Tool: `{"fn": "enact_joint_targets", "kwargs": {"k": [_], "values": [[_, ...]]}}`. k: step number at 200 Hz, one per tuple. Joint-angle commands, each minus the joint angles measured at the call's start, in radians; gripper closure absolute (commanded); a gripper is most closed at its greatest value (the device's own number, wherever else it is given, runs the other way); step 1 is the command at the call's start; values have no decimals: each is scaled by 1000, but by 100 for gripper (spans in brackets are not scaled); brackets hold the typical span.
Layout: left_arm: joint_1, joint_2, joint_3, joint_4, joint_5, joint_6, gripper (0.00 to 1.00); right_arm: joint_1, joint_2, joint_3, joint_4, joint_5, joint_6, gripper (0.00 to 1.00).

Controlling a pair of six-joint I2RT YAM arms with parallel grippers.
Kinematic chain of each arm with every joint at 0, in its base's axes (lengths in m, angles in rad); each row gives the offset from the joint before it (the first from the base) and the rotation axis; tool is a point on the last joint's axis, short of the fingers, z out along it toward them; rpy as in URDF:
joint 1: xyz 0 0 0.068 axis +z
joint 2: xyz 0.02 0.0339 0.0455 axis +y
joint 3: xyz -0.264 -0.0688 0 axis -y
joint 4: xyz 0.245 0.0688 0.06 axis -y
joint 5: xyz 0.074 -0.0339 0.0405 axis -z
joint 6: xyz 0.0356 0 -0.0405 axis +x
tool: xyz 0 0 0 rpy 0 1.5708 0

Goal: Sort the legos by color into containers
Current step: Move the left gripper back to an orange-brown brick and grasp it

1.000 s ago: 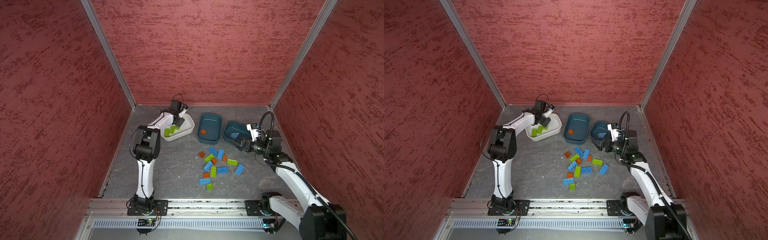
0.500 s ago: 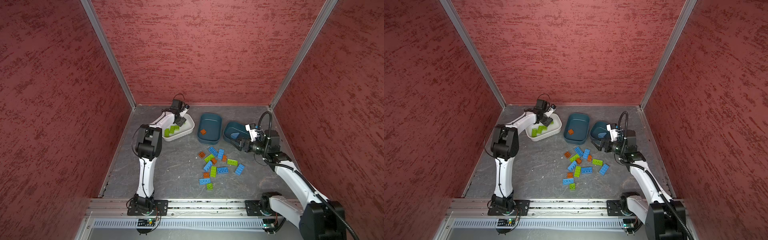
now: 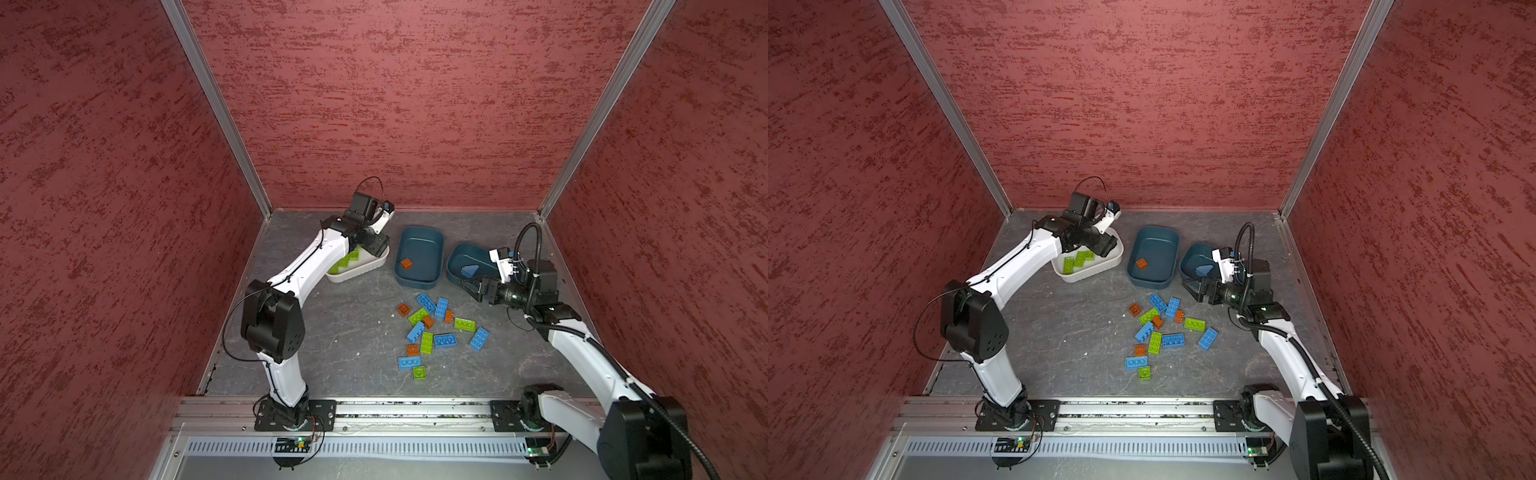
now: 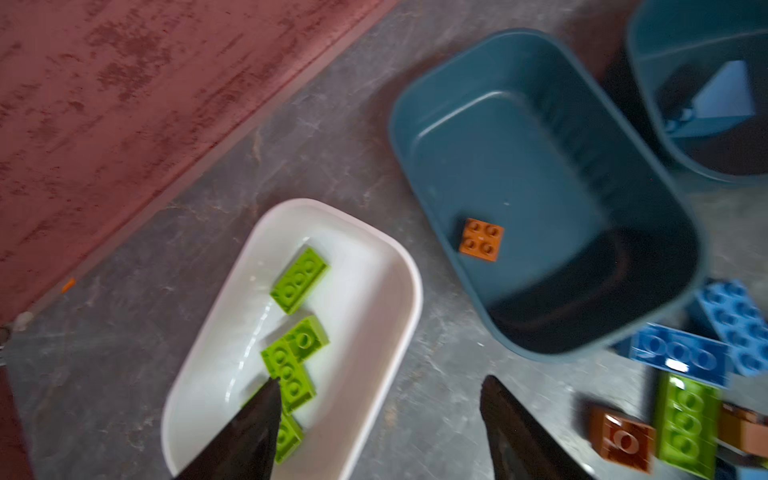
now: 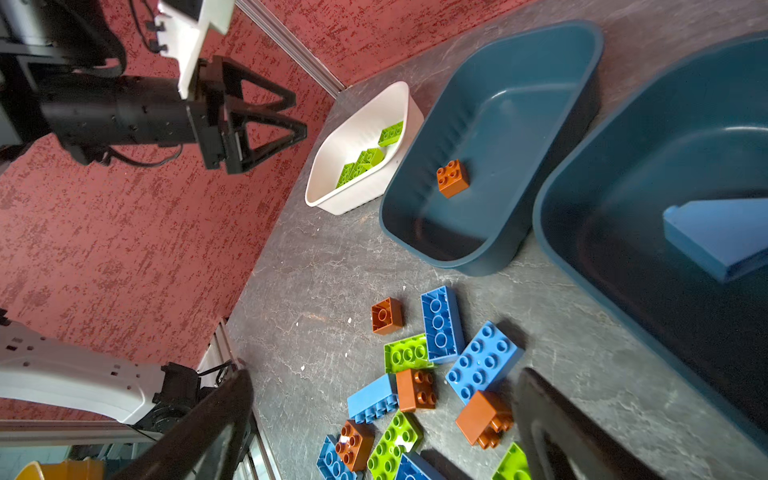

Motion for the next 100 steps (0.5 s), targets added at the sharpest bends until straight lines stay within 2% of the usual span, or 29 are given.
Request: {"fn": "enact_joint_targets", "kwargs": {"k": [1, 52, 100], "values": [[-52, -44, -108, -42, 56, -135, 24, 7, -1, 21, 17, -14, -24, 1], [-187, -171, -371, 84, 52, -344, 24, 6, -18, -13, 32, -9, -11, 1], [-295, -117, -479, 211, 25, -323, 24, 6, -43, -42, 39, -10, -7, 1]]}}
